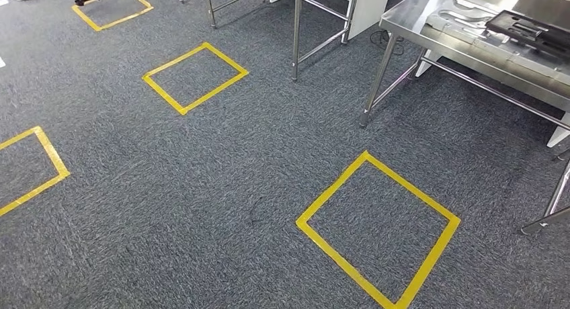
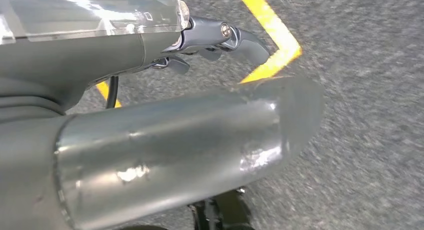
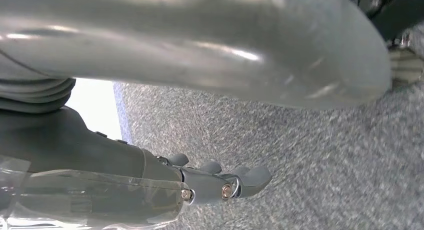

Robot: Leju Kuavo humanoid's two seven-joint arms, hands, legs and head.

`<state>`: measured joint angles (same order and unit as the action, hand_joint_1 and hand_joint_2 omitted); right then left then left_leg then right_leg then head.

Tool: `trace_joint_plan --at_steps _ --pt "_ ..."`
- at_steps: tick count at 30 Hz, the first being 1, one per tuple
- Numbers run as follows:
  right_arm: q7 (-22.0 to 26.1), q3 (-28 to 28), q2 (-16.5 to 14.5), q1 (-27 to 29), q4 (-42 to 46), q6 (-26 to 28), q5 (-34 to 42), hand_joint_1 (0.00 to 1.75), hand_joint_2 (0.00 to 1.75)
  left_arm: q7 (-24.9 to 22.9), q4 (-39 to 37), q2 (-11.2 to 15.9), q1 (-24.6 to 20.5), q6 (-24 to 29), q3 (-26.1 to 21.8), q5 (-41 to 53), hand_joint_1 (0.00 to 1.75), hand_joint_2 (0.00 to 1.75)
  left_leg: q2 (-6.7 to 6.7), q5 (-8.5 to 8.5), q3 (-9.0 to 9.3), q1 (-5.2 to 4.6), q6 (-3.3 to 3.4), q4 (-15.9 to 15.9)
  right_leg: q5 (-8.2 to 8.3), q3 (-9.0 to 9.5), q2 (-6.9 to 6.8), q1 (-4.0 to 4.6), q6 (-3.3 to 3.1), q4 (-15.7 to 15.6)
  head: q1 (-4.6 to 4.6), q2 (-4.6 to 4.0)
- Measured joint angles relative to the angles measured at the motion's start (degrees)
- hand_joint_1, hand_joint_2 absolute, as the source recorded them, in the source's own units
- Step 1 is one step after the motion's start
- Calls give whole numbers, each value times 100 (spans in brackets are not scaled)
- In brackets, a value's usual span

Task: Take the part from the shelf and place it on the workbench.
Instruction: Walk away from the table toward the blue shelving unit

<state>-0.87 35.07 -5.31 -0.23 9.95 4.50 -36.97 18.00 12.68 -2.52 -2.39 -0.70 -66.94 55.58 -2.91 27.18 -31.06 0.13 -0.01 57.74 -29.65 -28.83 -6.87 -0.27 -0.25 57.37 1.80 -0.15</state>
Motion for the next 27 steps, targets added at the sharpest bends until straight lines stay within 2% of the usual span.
trace_joint_plan --at_steps 1,3,4,5,6,7,8,9,10,11,12,13,14,16,18,20,21,22,23,24,25,27 --pt "-2 -3 0 -12 1 -10 -1 0 0 -1 0 -1 18 4 -3 10 0 0 51 -20 -4 10 33 -20 -28 5 43 -9 31 22 0 0" --pt "-9 -5 -10 -2 1 -29 0 0 0 2 0 -4 20 21 -4 36 0 0 161 -73 -1 40 110 -67 -246 -103 315 -33 83 300 0 0" --pt "-18 -5 -25 13 0 -36 1 0 0 9 0 -7 8 35 -4 52 0 0 218 -91 -17 43 136 -74 -434 -241 489 -50 96 609 -1 0" --pt "-25 -5 -44 28 -1 -43 3 0 0 15 0 -11 -4 51 -3 66 0 0 280 -104 -39 41 156 -72 -628 -423 593 -55 101 986 -1 0" --pt "-32 -5 -64 38 -1 -49 5 0 0 20 0 -16 -10 68 -3 76 0 0 352 -112 -54 37 166 -69 -760 -592 636 -57 103 1328 -1 0" --pt "-40 -5 -81 46 -1 -55 8 0 0 23 0 -23 -7 84 -3 85 0 0 425 -116 -63 33 168 -63 -787 -698 654 -57 104 1529 -1 0" --pt "-44 -5 -92 53 -1 -65 10 0 0 25 0 -31 0 92 -3 90 0 0 502 -119 -66 31 166 -54 -692 -703 664 -58 102 1516 -1 0" --pt "-48 -5 -98 56 -1 -81 11 0 0 25 0 -40 6 98 -3 95 0 0 581 -119 -65 32 160 -43 -497 -607 684 -61 92 1286 -1 0" --pt "-52 -5 -101 60 -1 -99 13 0 0 26 0 -49 8 101 -3 102 0 0 656 -118 -65 32 150 -29 -267 -443 748 -65 76 914 -1 0" --pt "-59 -4 -101 64 -1 -116 15 0 0 27 0 -59 4 105 -3 114 0 0 725 -116 -74 26 128 -10 -106 -285 876 -71 58 545 -1 0" --pt "-67 -2 -101 67 -1 -129 16 0 0 28 0 -69 -3 111 -3 125 0 0 792 -117 -93 23 97 8 -6 -173 985 -76 47 273 -1 0" --pt "-76 -1 -101 69 -1 -139 17 0 0 32 0 -75 -10 118 -3 136 0 0 851 -123 -117 26 60 21 24 -116 1065 -73 38 123 0 0" --pt "-85 1 -101 69 -1 -146 18 0 0 34 0 -83 -14 125 -3 144 0 0 907 -135 -140 32 18 23 6 -108 1087 -63 28 87 1 0" --pt "-95 2 -100 64 -1 -155 19 0 0 39 0 -93 -8 133 -2 152 0 0 980 -155 -177 54 -55 26 37 -93 958 -64 -26 47 1 0" --pt "-102 3 -92 69 -1 -172 20 0 0 43 0 -104 5 149 -1 158 0 0 752 -37 -267 42 -105 202 74 -62 814 -80 -110 -20 1 0" --pt "-103 6 -64 89 -1 -200 23 0 0 51 0 -109 -2 171 -1 165 0 0 446 305 -527 40 -132 778 82 -53 660 -63 -167 -45 1 0" --pt "-103 7 -44 99 -1 -210 24 0 0 55 0 -113 -9 178 -1 173 0 0 393 485 -696 50 -146 1150 77 -58 575 -54 -185 -42 1 0" --pt "-103 8 -22 105 -1 -220 25 0 0 58 0 -118 -9 181 0 180 0 0 371 593 -819 63 -162 1442 73 -62 494 -49 -186 -39 1 0" --pt "-103 8 -4 106 -1 -227 25 0 0 61 0 -125 -3 183 1 188 0 0 353 600 -855 75 -176 1560 67 -65 419 -47 -182 -35 1 0" --pt "-103 8 9 103 -1 -233 25 0 0 65 0 -131 4 183 1 193 0 0 326 508 -784 86 -188 1468 59 -64 348 -48 -172 -28 1 0" --pt "-103 8 17 101 -1 -244 26 0 0 68 0 -134 8 185 1 197 0 0 263 343 -601 95 -193 1164 47 -57 282 -51 -154 -17 1 0" --pt "-103 11 23 100 -1 -279 26 0 0 76 0 -137 -5 187 2 209 0 0 16 83 -183 88 -171 415 4 -36 156 -38 -93 19 0 0"
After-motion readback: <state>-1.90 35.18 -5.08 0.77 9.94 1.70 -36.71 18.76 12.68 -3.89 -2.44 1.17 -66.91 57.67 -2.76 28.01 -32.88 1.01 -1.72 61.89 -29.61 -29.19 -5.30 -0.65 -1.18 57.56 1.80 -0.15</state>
